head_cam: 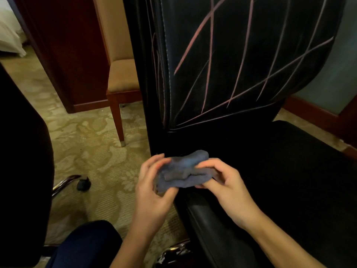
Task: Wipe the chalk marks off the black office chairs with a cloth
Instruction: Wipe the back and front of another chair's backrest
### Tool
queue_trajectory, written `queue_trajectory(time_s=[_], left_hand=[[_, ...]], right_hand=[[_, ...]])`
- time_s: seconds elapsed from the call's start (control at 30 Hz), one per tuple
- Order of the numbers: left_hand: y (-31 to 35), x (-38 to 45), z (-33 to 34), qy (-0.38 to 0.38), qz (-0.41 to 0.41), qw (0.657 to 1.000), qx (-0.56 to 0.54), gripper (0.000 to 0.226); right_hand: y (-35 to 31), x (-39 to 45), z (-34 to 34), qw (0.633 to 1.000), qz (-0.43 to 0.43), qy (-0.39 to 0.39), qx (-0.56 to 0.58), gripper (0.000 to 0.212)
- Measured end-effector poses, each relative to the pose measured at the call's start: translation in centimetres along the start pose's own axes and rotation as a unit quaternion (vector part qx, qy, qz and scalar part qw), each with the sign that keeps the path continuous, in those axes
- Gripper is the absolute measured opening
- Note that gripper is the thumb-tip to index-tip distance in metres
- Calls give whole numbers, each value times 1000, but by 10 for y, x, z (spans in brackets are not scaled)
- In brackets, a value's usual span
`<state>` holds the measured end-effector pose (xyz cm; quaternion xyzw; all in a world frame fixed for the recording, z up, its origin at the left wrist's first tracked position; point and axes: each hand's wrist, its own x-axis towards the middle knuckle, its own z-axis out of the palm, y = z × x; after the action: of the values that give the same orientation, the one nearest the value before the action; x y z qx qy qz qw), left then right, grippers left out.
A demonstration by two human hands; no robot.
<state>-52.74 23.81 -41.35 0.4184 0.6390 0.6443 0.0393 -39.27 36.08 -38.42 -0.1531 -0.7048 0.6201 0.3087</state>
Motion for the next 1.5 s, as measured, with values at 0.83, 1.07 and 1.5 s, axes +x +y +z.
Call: queue_trajectory(time_s=[0.83, 1.07, 1.5], left_hand=[[0, 59, 50, 325, -324, 852, -252, 27], [18, 73, 49, 301, -413, 799, -316, 20], [21, 69, 27, 156, -400, 875, -224, 11]], right_hand=[[6, 79, 57, 938, 174, 217, 205, 11], [8, 87, 64, 900, 177, 264, 299, 9], [11, 94, 61, 910, 218, 218, 276, 13]])
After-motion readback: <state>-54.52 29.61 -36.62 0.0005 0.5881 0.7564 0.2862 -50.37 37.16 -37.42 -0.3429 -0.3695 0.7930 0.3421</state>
